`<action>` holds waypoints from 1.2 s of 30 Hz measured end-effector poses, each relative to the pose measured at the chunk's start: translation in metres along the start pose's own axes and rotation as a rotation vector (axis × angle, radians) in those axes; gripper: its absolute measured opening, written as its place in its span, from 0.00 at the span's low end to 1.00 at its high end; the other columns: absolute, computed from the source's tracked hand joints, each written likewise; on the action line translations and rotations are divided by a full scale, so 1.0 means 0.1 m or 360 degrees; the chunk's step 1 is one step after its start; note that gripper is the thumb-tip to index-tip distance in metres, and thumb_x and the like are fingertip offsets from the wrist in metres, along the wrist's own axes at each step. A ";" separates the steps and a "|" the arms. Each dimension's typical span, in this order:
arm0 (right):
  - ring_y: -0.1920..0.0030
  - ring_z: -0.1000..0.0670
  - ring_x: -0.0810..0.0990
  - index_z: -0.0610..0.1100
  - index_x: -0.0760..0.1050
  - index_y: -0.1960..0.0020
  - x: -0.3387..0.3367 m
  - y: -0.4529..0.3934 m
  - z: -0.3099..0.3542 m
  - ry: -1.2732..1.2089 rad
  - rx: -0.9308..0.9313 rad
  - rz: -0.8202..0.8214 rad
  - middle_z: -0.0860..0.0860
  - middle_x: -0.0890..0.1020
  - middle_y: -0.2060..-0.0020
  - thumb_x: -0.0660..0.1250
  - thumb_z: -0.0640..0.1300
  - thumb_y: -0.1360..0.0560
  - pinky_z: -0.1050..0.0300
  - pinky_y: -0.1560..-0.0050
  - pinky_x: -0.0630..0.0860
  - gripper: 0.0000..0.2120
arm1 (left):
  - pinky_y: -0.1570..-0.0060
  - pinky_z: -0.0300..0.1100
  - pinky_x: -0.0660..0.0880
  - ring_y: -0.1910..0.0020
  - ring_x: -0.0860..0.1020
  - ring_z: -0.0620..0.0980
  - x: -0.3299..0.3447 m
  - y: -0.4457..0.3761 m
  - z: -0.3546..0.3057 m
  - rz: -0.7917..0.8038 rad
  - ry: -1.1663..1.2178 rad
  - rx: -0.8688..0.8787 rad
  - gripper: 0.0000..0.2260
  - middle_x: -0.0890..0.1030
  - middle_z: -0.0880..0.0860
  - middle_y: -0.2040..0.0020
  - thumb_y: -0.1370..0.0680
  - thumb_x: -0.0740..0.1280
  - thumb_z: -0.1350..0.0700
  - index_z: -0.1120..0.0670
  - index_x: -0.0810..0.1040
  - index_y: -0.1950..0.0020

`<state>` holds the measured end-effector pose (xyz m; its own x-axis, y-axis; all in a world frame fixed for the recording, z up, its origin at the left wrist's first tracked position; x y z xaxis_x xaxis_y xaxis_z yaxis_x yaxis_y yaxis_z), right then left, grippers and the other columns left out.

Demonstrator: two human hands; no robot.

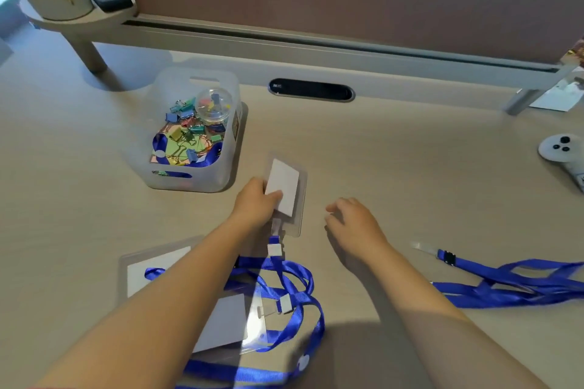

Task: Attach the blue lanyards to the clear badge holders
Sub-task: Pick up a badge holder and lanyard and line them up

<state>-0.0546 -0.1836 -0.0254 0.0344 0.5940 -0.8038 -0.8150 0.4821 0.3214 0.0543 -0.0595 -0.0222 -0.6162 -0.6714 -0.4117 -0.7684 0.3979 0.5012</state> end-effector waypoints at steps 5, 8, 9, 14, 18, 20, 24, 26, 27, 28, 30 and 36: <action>0.55 0.49 0.73 0.41 0.77 0.53 -0.07 0.02 0.19 -0.1235 0.0269 0.0238 0.52 0.76 0.61 0.59 0.53 0.24 0.52 0.48 0.69 0.16 | 0.58 0.44 0.77 0.56 0.75 0.54 -0.10 0.16 -0.46 -0.0097 0.0734 -0.0020 0.11 0.73 0.60 0.45 0.22 0.54 0.66 0.60 0.67 0.41; 0.51 0.50 0.75 0.49 0.77 0.55 -0.15 0.04 0.39 -0.1250 0.0103 0.0444 0.54 0.78 0.58 0.58 0.52 0.23 0.55 0.46 0.69 0.11 | 0.59 0.41 0.77 0.59 0.76 0.52 -0.14 0.31 -0.65 -0.0035 0.1227 -0.0047 0.15 0.71 0.59 0.47 0.24 0.50 0.71 0.61 0.65 0.40; 0.51 0.50 0.76 0.52 0.77 0.59 -0.19 0.06 0.45 -0.1272 0.0049 0.0480 0.54 0.78 0.59 0.60 0.51 0.24 0.56 0.47 0.69 0.09 | 0.54 0.44 0.77 0.56 0.76 0.54 -0.15 0.34 -0.70 -0.0026 0.1386 -0.0061 0.18 0.71 0.60 0.46 0.24 0.50 0.71 0.61 0.63 0.36; 0.59 0.48 0.77 0.46 0.74 0.65 -0.46 0.06 0.64 -0.1405 -0.0116 0.0358 0.49 0.79 0.64 0.62 0.39 0.24 0.56 0.53 0.75 0.11 | 0.47 0.50 0.72 0.48 0.76 0.57 -0.30 0.47 -0.84 -0.0082 0.1808 -0.0054 0.21 0.72 0.63 0.42 0.23 0.52 0.70 0.62 0.56 0.30; 0.70 0.53 0.78 0.44 0.70 0.63 -0.75 0.04 0.82 -0.1522 -0.0207 0.0403 0.46 0.78 0.67 0.57 0.33 0.24 0.60 0.63 0.75 0.12 | 0.50 0.47 0.75 0.55 0.78 0.51 -0.40 0.54 -0.95 -0.0084 0.1832 0.0018 0.07 0.75 0.56 0.55 0.23 0.55 0.68 0.61 0.67 0.47; 0.77 0.55 0.72 0.43 0.71 0.64 -0.90 0.05 0.89 -0.1538 -0.0257 0.0372 0.46 0.74 0.71 0.56 0.32 0.24 0.62 0.70 0.72 0.12 | 0.59 0.39 0.78 0.60 0.77 0.48 -0.46 0.54 -1.01 -0.0120 0.1784 0.0056 0.05 0.75 0.55 0.59 0.23 0.56 0.67 0.59 0.69 0.55; 0.78 0.55 0.67 0.45 0.71 0.63 -1.18 0.09 1.02 -0.1174 -0.0467 0.0234 0.50 0.71 0.73 0.62 0.39 0.24 0.65 0.76 0.67 0.09 | 0.77 0.32 0.77 0.64 0.76 0.48 -0.57 0.55 -1.12 -0.0200 0.1731 0.0127 0.06 0.75 0.56 0.60 0.24 0.59 0.67 0.61 0.69 0.48; 0.77 0.56 0.67 0.46 0.70 0.63 -1.29 0.10 1.07 -0.1045 -0.0519 0.0172 0.50 0.73 0.71 0.62 0.39 0.24 0.69 0.78 0.67 0.09 | 0.80 0.31 0.75 0.65 0.76 0.49 -0.60 0.56 -1.18 -0.0252 0.1666 0.0122 0.13 0.74 0.57 0.60 0.25 0.61 0.67 0.63 0.67 0.41; 0.76 0.55 0.68 0.46 0.70 0.63 -1.34 0.10 1.10 -0.1023 -0.0535 0.0152 0.50 0.75 0.70 0.61 0.38 0.24 0.70 0.79 0.66 0.10 | 0.80 0.31 0.74 0.66 0.76 0.49 -0.61 0.56 -1.19 -0.0292 0.1621 0.0098 0.16 0.74 0.58 0.60 0.25 0.62 0.66 0.64 0.66 0.38; 0.75 0.55 0.68 0.47 0.70 0.63 -1.37 0.11 1.12 -0.1002 -0.0547 0.0127 0.50 0.76 0.69 0.61 0.37 0.24 0.70 0.78 0.66 0.10 | 0.80 0.32 0.75 0.65 0.76 0.50 -0.61 0.56 -1.19 -0.0329 0.1576 0.0072 0.18 0.75 0.58 0.60 0.25 0.63 0.66 0.64 0.65 0.36; 0.73 0.55 0.67 0.46 0.72 0.63 -1.44 0.12 1.14 -0.0948 -0.0554 0.0062 0.51 0.76 0.68 0.60 0.35 0.25 0.67 0.74 0.66 0.11 | 0.77 0.34 0.77 0.62 0.77 0.51 -0.62 0.55 -1.19 -0.0344 0.1501 0.0064 0.22 0.77 0.60 0.55 0.26 0.64 0.64 0.62 0.63 0.33; 0.72 0.56 0.67 0.43 0.74 0.61 -1.57 0.13 1.19 -0.0774 -0.0605 -0.0021 0.51 0.74 0.71 0.60 0.37 0.24 0.65 0.70 0.63 0.08 | 0.37 0.51 0.67 0.34 0.67 0.58 -0.62 0.67 -1.20 -0.0548 0.0658 0.0142 0.27 0.66 0.61 0.31 0.24 0.64 0.59 0.59 0.58 0.28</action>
<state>-0.0021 -0.1942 0.1644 0.2325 0.8583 -0.4575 -0.9588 0.2812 0.0404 0.0618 -0.0662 0.1281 -0.2207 -0.9550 -0.1981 -0.9366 0.1508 0.3164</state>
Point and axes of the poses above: each hand's wrist, its own y-axis away from the middle knuckle, its own x-axis out of the palm, z = x × y, the point moved 4 cm from there along -y, towards the middle knuckle
